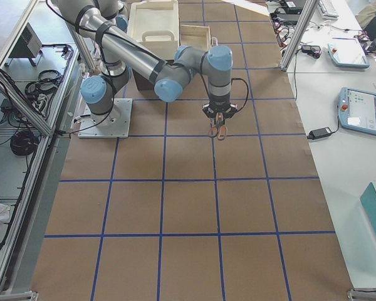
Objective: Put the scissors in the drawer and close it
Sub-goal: 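Carry the scissors with the right gripper over the open drawer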
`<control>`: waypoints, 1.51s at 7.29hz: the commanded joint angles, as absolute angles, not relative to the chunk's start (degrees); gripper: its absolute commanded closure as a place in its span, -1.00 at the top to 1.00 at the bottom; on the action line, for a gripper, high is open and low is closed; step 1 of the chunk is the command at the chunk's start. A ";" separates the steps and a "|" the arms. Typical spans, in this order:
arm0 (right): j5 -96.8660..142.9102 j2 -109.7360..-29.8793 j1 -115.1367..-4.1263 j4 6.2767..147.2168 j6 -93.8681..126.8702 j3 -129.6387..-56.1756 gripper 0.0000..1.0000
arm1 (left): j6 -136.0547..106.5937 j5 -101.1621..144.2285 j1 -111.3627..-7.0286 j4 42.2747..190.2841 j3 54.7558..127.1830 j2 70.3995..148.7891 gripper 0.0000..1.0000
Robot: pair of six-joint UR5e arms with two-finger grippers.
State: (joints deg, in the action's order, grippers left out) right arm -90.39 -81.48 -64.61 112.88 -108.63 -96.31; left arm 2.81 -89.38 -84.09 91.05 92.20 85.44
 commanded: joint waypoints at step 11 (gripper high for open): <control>-92.64 -73.57 -115.13 110.39 -67.59 -89.74 -1.00 | 2.81 -89.38 -84.02 90.79 92.11 85.43 1.00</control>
